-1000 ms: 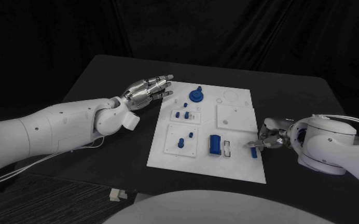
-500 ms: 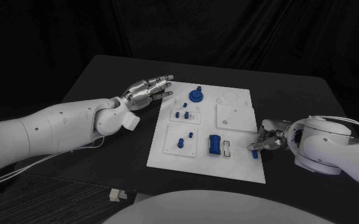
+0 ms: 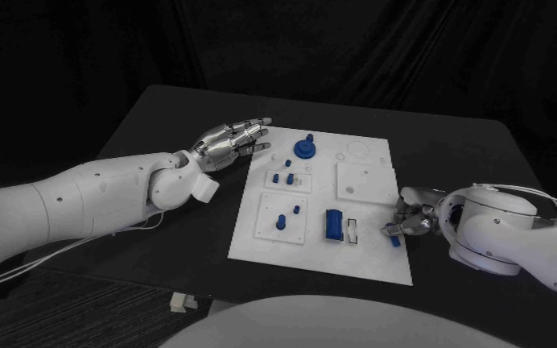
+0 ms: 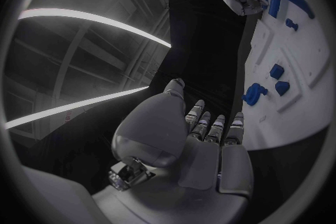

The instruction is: Assemble the parts on the task board

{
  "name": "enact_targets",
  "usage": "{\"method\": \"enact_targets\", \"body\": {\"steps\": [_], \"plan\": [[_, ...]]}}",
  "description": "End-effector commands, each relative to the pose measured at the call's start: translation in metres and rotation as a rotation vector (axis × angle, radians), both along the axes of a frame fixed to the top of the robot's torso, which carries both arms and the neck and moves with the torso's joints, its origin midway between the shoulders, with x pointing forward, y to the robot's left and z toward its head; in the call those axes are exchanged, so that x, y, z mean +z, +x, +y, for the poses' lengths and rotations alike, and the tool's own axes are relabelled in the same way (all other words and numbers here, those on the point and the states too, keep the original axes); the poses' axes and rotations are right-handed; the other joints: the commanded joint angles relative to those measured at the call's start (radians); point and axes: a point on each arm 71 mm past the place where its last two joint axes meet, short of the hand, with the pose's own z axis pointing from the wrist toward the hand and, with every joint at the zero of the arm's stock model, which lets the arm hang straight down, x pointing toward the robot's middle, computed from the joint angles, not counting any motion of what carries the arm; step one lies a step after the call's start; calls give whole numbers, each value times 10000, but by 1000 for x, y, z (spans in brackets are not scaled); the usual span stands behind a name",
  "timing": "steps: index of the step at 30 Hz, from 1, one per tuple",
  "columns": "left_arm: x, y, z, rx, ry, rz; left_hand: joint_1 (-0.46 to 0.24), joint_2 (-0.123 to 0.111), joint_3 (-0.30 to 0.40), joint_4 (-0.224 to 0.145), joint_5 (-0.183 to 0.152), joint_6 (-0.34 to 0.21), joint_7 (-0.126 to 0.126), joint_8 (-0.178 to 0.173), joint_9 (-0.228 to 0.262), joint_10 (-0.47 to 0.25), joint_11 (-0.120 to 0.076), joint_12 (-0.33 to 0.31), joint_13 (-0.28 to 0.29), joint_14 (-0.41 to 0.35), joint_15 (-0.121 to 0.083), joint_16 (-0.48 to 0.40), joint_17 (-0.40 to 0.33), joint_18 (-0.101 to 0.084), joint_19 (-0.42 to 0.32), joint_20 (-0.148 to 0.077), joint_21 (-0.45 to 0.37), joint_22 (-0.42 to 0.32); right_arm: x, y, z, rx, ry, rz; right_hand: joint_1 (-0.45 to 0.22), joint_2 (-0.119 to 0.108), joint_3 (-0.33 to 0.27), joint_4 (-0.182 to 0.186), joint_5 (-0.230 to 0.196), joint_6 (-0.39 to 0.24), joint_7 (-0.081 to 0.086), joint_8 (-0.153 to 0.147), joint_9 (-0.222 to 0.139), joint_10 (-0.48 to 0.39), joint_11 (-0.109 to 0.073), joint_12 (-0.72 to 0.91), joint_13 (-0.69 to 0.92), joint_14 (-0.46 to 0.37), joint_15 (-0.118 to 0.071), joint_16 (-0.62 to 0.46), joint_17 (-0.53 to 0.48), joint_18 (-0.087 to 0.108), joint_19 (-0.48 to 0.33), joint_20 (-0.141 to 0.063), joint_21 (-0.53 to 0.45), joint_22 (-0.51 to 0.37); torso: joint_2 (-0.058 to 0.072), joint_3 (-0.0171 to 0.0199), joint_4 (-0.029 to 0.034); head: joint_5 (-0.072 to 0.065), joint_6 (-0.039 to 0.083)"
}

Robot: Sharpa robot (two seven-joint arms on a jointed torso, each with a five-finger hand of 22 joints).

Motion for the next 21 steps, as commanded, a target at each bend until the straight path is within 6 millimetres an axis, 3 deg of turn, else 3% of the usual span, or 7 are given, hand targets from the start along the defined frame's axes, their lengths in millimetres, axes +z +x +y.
{"method": "enact_targets", "body": {"steps": [1, 7, 12, 21], "plan": [[0, 0, -3, -136, -170, -5, 23, 43, 41, -58, 57, 36, -12, 31, 1, -6, 93, -30, -6, -19, 84, 63, 8, 143, 19, 61, 42, 1, -11, -7, 0, -243, 16, 84, 311, 150, 439, -513, 343, 4, -97, 188, -3395, 1082, -72, 25, 2633, 1048, -64, 26, 2634, -24, 238, 1, -49, 2034, 2, 0, 1, 2, -2], [0, 0, -3, -154, -185, -3, 33, 55, 52, -66, 60, 22, -15, 29, -1, -7, 91, -35, -7, -19, 88, 63, 8, 142, 18, 62, 42, -1, -7, -9, 4, -257, 636, -289, 207, 83, 798, -993, 1285, -190, -92, 528, -2935, 1082, -73, 25, 2633, 1048, -75, 26, 2634, -39, 270, -20, -16, 2054, -5, 2, 11, 16, -2], [0, -1, -4, -181, -200, 8, 38, 60, 58, -71, 62, 13, -16, 28, -3, -7, 91, -40, -8, -19, 91, 64, 8, 142, 21, 63, 44, 8, -2, -12, 10, -216, 1310, -626, -124, 28, 1018, -1150, 1948, -377, -81, 751, -2623, 1082, -64, 25, 2633, 1048, -70, 26, 2634, -45, 291, -13, 7, 2065, -3, 0, 4, 7, -2], [-1, 0, -4, -189, -177, 36, 49, 71, 70, -82, 65, 4, -20, 28, -4, -8, 89, -39, -7, -19, 97, 66, 8, 142, 22, 64, 44, 6, 2, -20, 16, -1547, 3296, 270, -497, 53, 1143, -1100, 2032, -509, -98, 875, -2431, 1082, -84, 25, 2633, 1048, -88, 26, 2634, -82, 372, -28, 167, 2117, -3, 2, 0, 16, -2]]}}
